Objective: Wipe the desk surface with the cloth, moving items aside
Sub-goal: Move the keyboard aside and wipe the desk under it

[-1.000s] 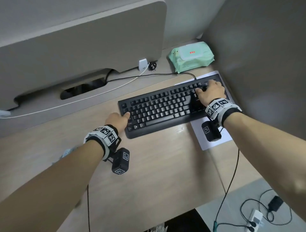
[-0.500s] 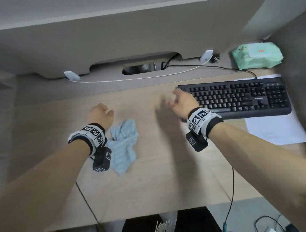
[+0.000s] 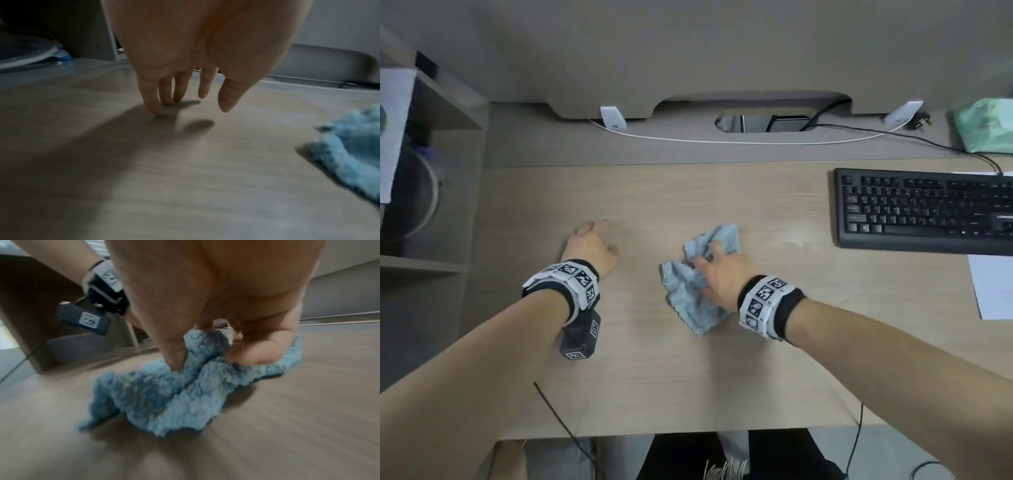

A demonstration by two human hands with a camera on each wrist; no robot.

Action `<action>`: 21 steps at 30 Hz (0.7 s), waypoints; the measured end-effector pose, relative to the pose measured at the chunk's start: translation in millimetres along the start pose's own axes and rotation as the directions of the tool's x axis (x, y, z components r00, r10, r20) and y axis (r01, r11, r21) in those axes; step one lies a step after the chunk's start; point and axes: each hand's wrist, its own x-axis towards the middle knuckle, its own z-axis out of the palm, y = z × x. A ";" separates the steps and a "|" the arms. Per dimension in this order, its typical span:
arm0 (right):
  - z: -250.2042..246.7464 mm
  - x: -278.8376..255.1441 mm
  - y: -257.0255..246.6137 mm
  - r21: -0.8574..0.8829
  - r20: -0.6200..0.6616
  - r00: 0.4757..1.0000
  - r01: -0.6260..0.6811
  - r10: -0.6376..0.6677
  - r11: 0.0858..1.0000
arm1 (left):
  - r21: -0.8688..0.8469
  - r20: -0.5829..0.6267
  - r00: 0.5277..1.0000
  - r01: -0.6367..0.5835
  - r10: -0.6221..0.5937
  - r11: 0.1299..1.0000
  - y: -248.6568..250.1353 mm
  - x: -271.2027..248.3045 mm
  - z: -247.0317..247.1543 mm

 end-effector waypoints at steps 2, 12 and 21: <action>-5.3 2.6 17.1 0.034 -0.065 0.994 -0.082 0.084 0.996 | 0.069 0.000 0.999 -0.044 0.044 0.997 -0.8 -1.5 4.4; -22.0 38.0 110.7 0.219 -0.191 0.829 -0.486 0.525 0.846 | 0.201 0.018 1.000 -0.015 0.012 0.979 13.9 -7.6 7.4; 0.7 31.1 114.9 0.138 -0.156 0.941 -0.280 0.300 0.950 | 0.175 0.043 0.999 0.003 -0.010 0.985 27.7 2.7 -6.5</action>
